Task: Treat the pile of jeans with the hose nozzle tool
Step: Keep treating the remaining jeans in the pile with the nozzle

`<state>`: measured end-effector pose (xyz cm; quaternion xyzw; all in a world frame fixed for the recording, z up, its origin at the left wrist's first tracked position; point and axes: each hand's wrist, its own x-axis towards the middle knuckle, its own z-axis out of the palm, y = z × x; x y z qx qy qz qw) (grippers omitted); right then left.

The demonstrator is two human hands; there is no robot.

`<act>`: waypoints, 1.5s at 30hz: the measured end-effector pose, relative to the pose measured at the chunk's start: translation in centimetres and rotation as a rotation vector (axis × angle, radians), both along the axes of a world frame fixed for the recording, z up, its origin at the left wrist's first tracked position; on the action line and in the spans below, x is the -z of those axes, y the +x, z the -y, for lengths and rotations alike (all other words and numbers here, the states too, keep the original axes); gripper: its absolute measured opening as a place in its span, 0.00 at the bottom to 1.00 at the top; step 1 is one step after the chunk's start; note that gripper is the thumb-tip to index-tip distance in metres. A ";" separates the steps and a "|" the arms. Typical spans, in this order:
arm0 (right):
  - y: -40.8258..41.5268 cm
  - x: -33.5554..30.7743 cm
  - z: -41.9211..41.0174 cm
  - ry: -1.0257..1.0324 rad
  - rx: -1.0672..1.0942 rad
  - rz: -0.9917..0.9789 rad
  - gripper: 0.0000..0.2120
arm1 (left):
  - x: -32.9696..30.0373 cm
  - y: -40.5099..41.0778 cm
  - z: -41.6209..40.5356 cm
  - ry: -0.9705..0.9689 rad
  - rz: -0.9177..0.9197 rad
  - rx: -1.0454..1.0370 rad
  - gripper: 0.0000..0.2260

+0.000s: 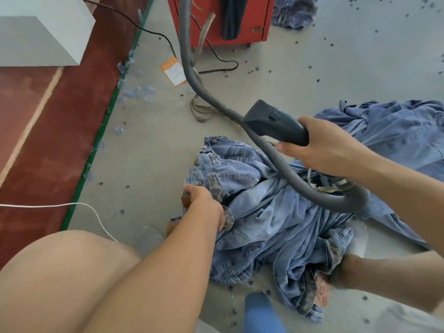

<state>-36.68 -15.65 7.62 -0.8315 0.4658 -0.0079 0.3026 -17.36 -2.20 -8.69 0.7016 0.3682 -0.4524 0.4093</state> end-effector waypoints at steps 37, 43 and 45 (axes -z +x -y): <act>-1.9 -5.3 0.4 0.039 0.032 0.209 0.11 | -11.8 -5.1 7.1 -1.220 0.255 0.032 0.22; -3.6 -6.1 2.3 0.275 0.139 0.336 0.12 | -11.2 -3.1 6.6 -1.271 0.113 -0.080 0.24; -3.9 -6.3 2.1 0.281 0.022 0.241 0.13 | -11.0 -2.6 6.5 -1.272 0.057 -0.103 0.24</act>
